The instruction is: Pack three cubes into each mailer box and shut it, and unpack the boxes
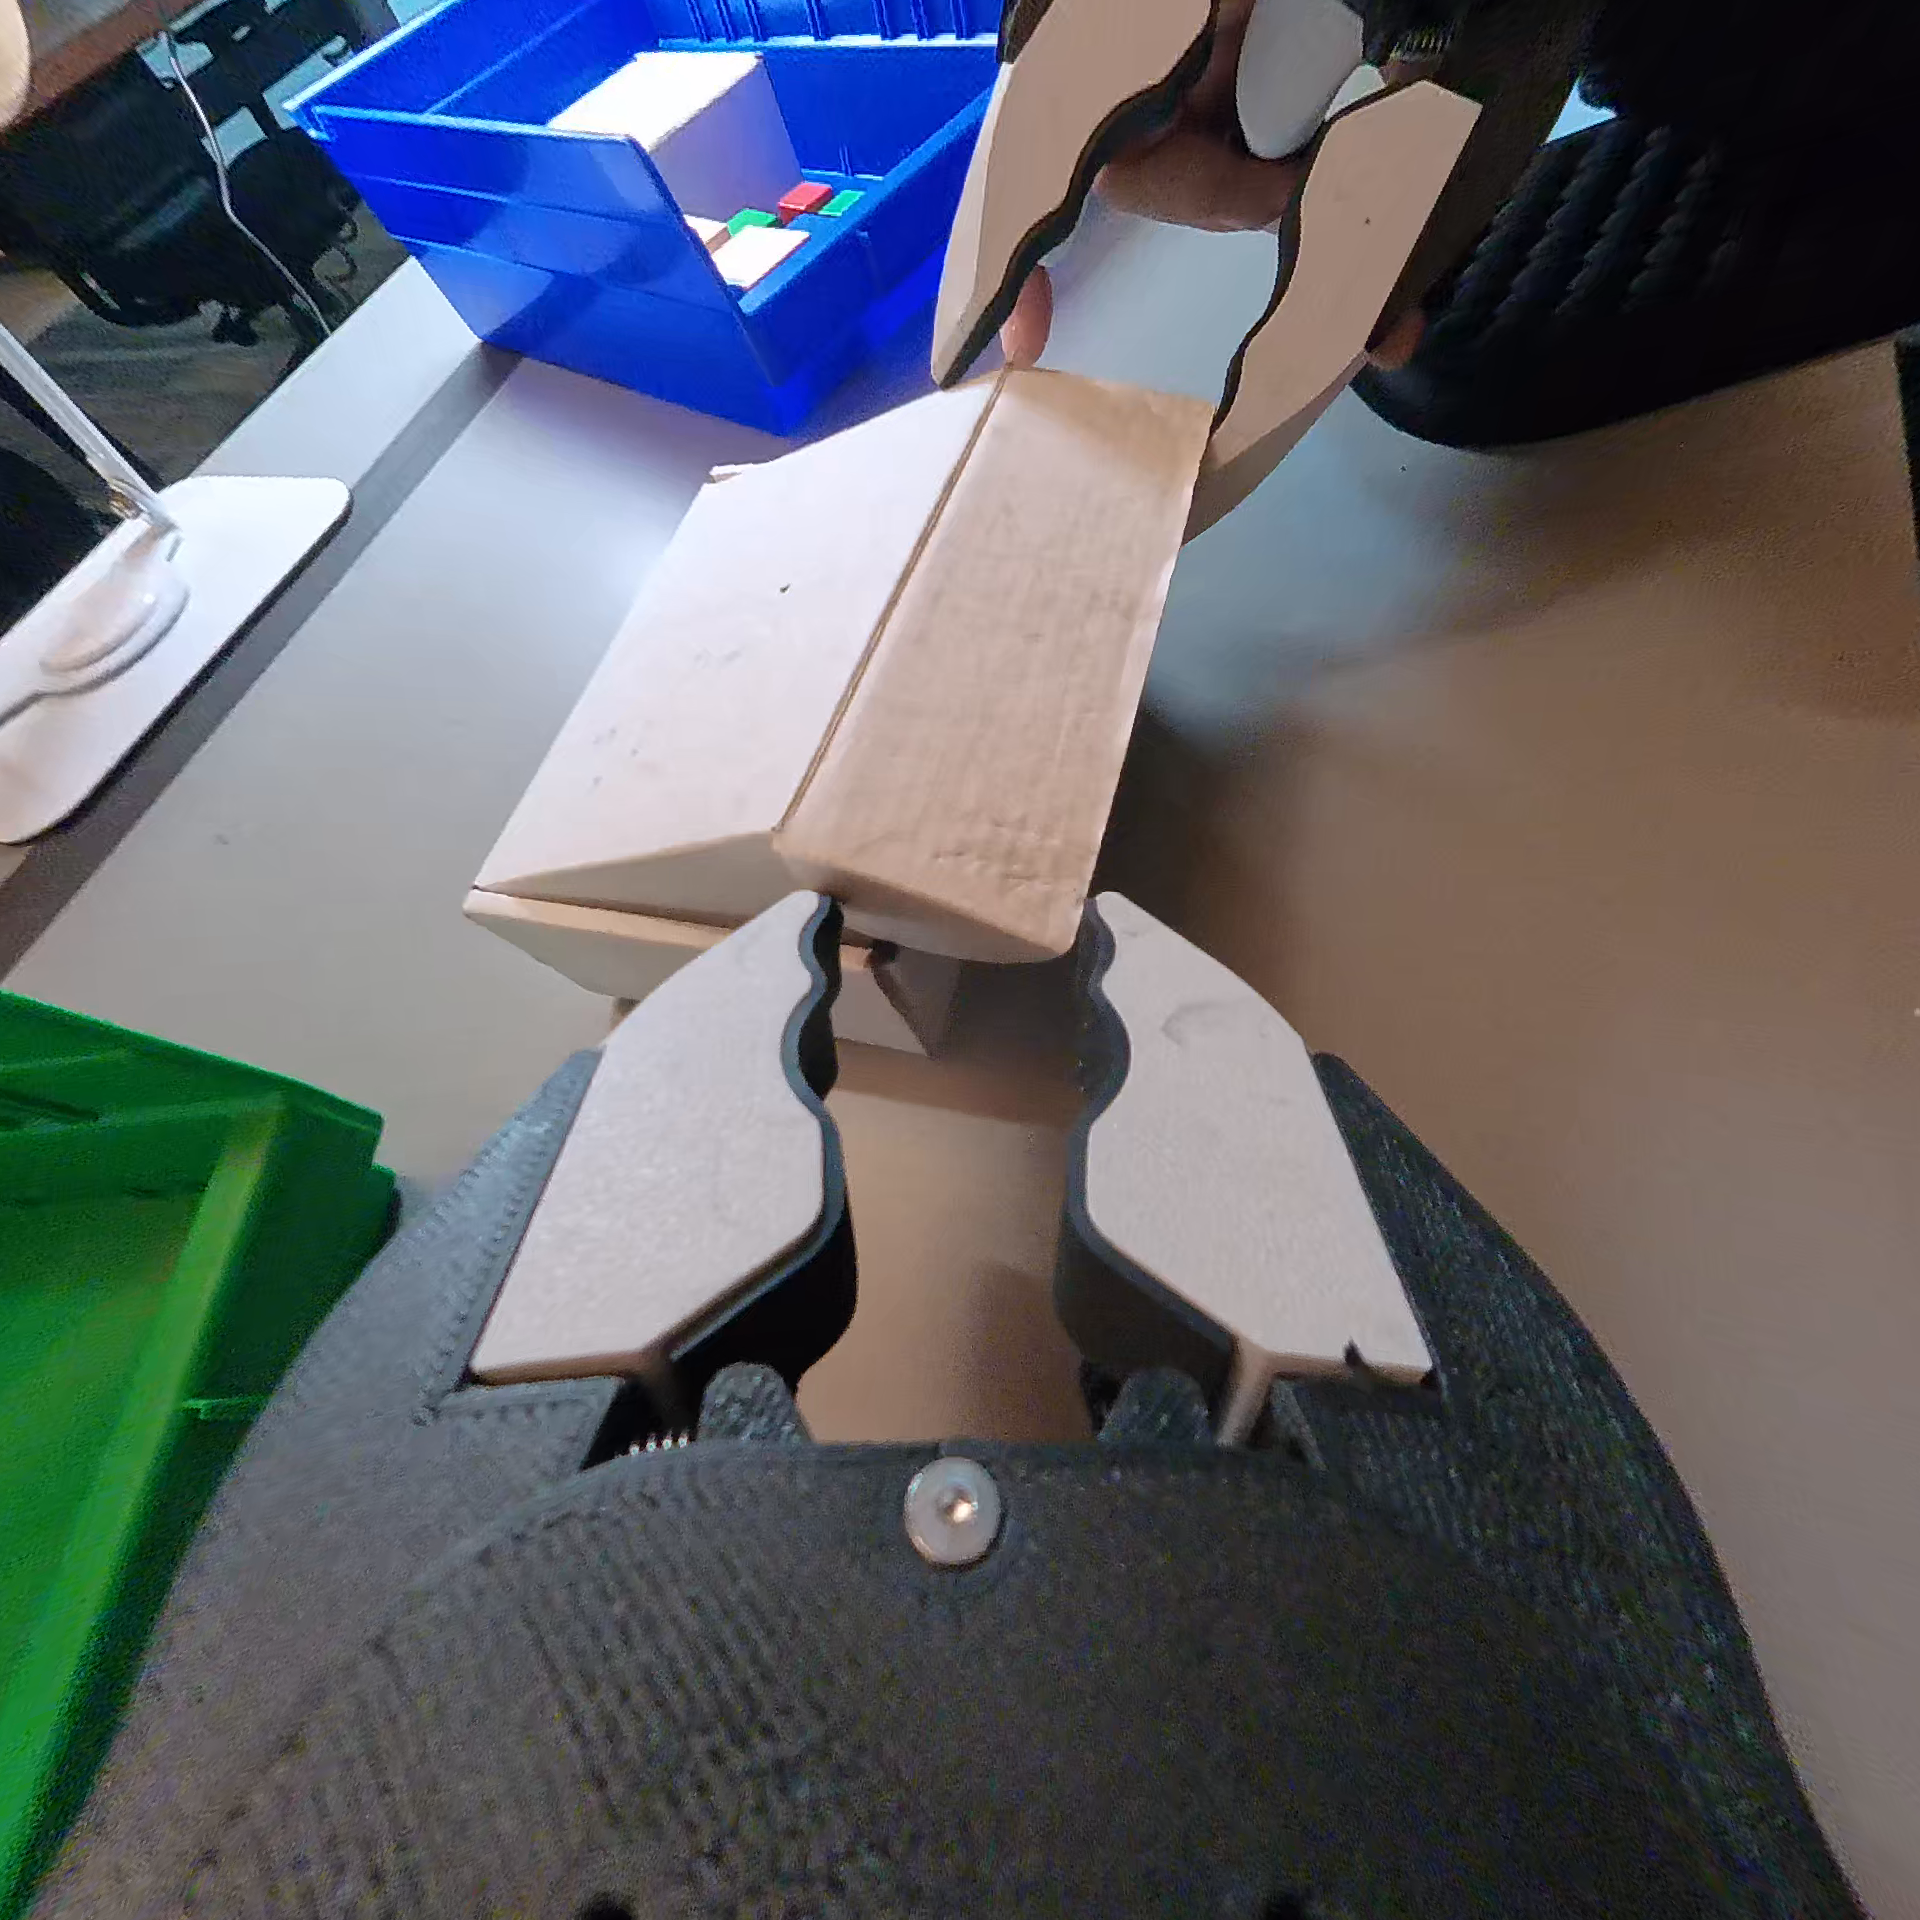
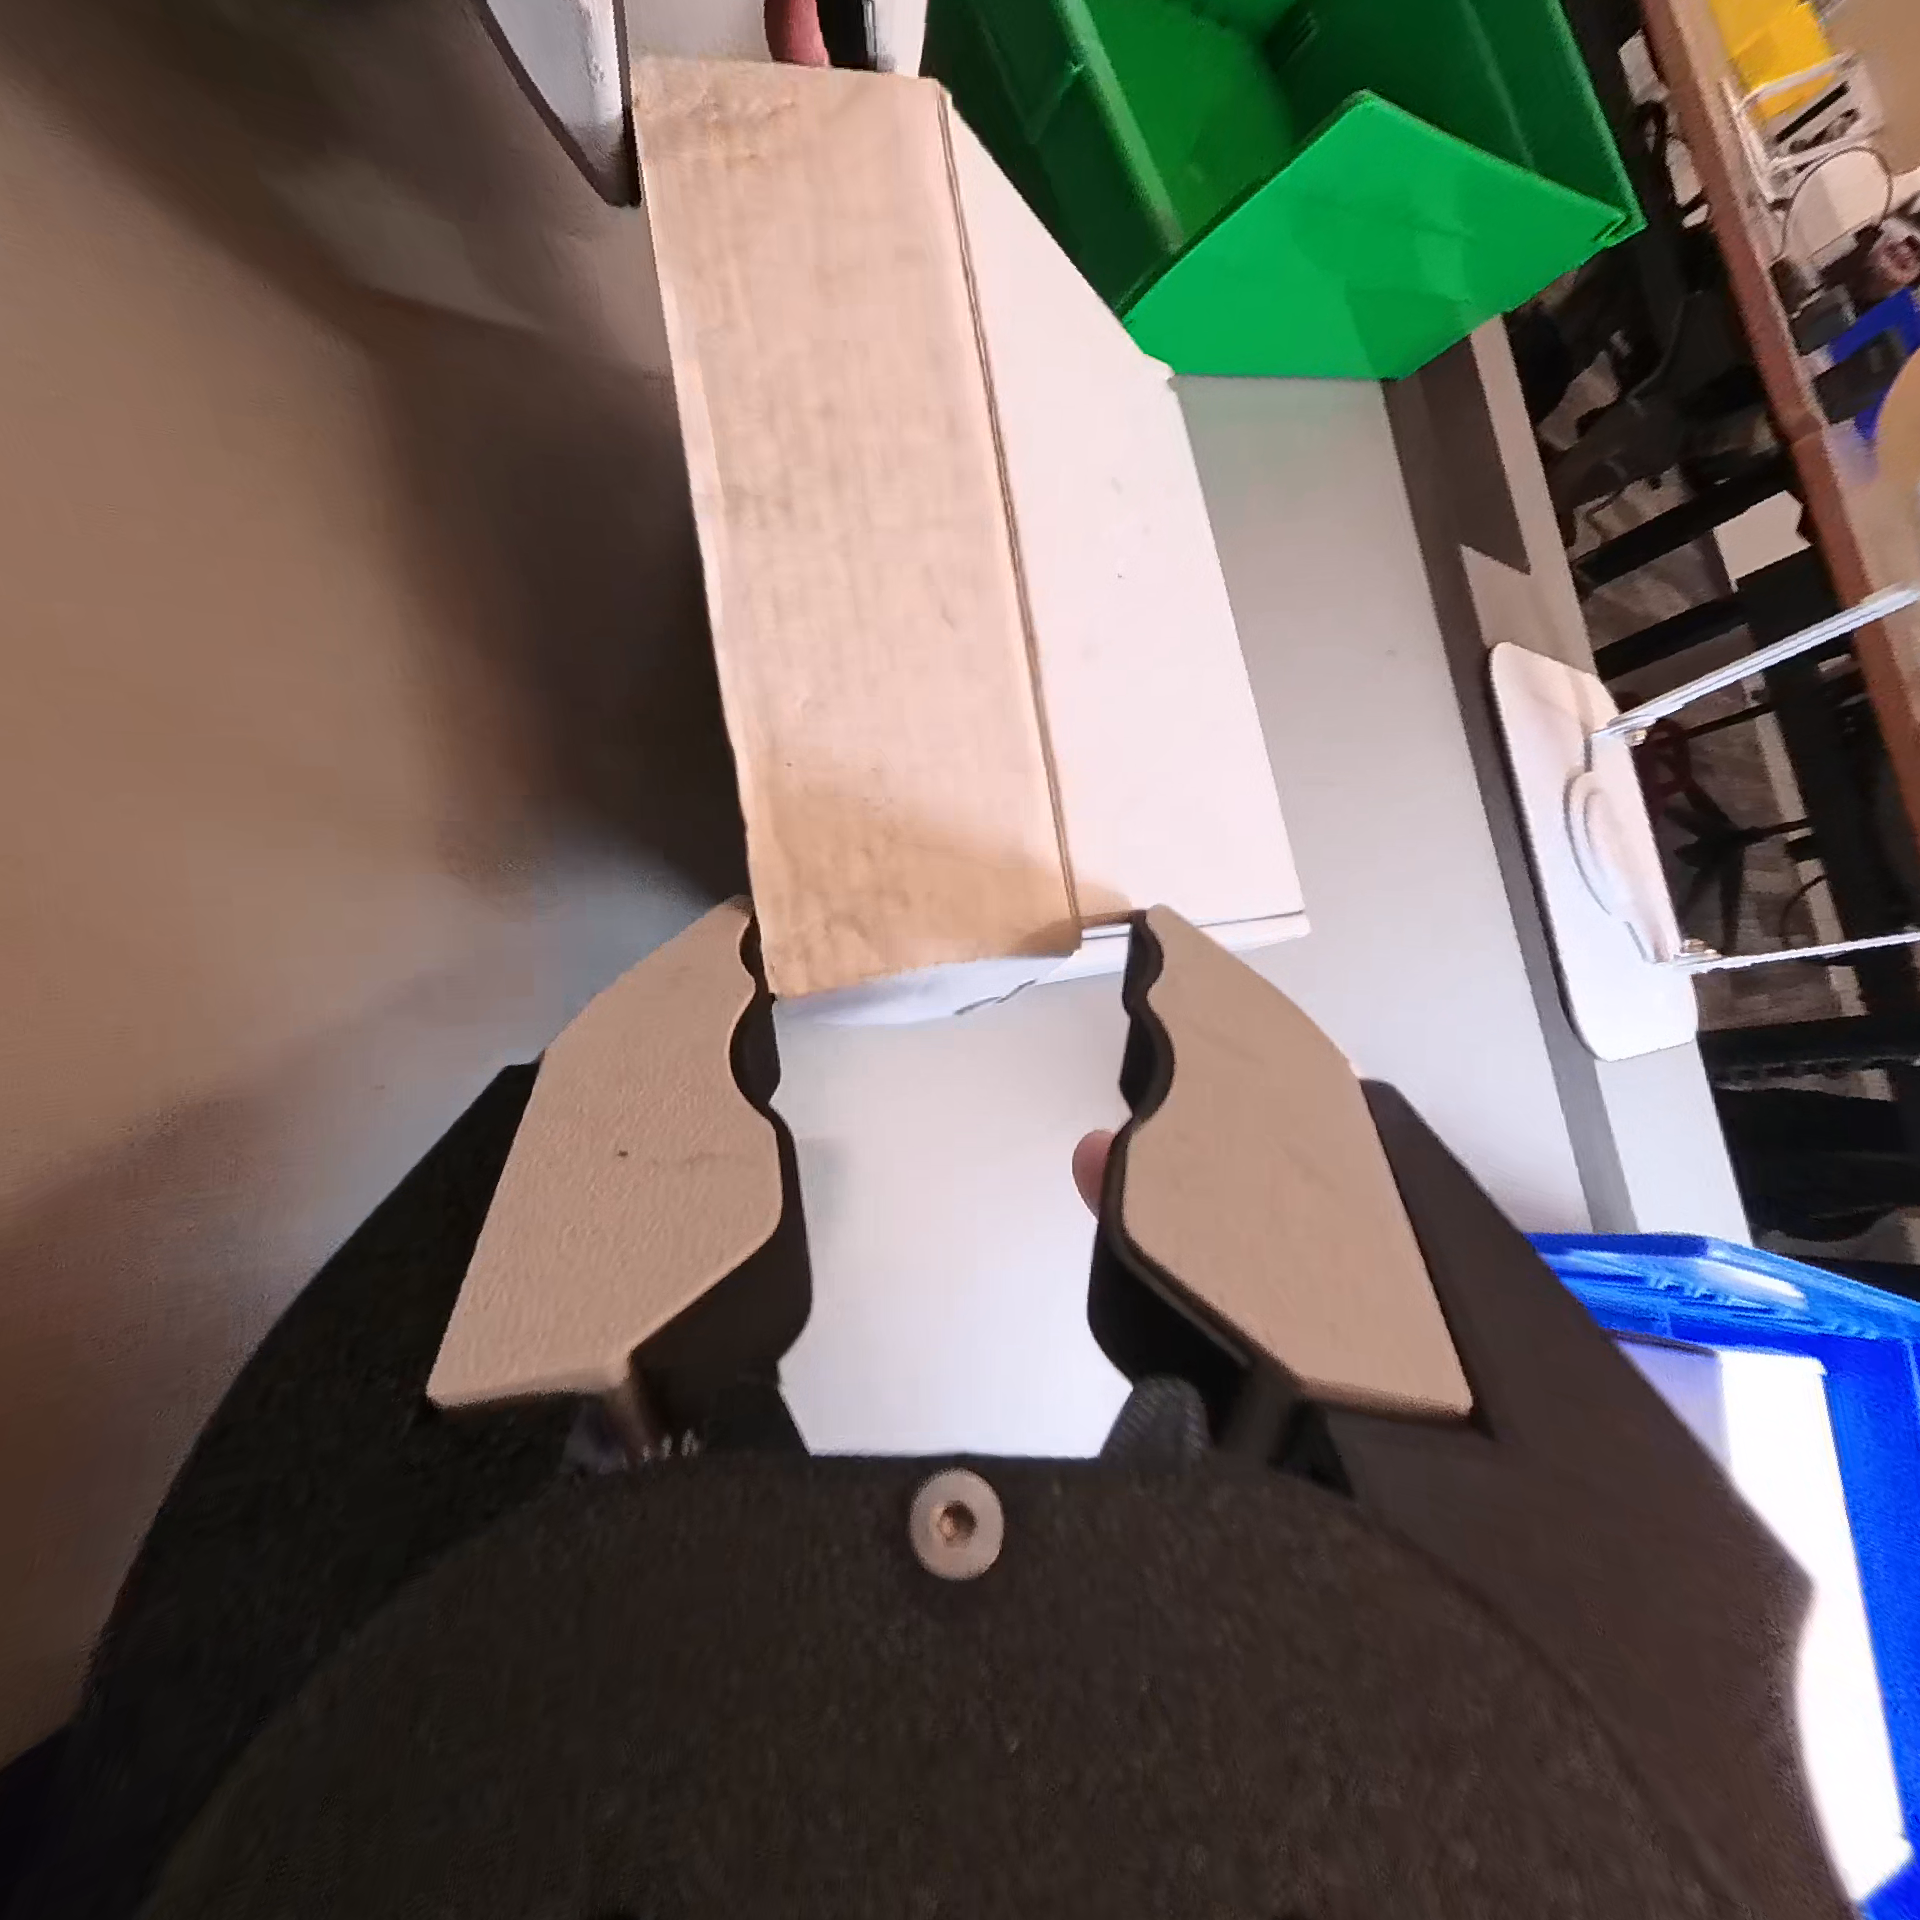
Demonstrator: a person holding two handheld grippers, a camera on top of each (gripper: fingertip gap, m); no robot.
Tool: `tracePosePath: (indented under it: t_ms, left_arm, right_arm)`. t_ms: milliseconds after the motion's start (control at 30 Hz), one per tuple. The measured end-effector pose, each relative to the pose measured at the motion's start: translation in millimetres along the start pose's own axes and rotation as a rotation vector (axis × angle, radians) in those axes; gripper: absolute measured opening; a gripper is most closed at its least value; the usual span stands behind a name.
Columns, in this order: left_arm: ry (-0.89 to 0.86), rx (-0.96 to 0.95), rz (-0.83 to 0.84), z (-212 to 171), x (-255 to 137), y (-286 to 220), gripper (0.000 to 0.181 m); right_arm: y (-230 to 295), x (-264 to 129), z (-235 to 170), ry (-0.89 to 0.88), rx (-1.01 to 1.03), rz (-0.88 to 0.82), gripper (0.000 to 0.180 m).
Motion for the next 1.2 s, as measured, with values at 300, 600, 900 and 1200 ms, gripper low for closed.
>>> tracePosePath:
  t_ms: [300,600,900,1200]
  left_arm:
    - [-0.091,0.062,0.067,11,-13,9,0.053]
    - [-0.037,0.264,0.14,8,0,1,0.048]
    - [0.03,0.204,0.144,9,-3,-1,0.04]
    - [0.178,0.195,0.15,16,4,1,0.039]
  right_arm:
    - [-6,-13,7,-0.082,0.002,-0.051,0.059]
    - [-4,-15,12,-0.114,-0.091,-0.137,0.05]
    - [6,-11,6,-0.077,-0.054,-0.093,0.048]
    - [-4,-14,8,-0.125,0.006,-0.137,0.048]
Point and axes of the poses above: each gripper's, where its closed fingertips meet, x out along the fingers, z out of its top, y = z × x across the jaws, the point moved 1 cm from there along -x, back along the fingers, and after that the axes turned 6 degrees about -y, right-handed, at the moved point
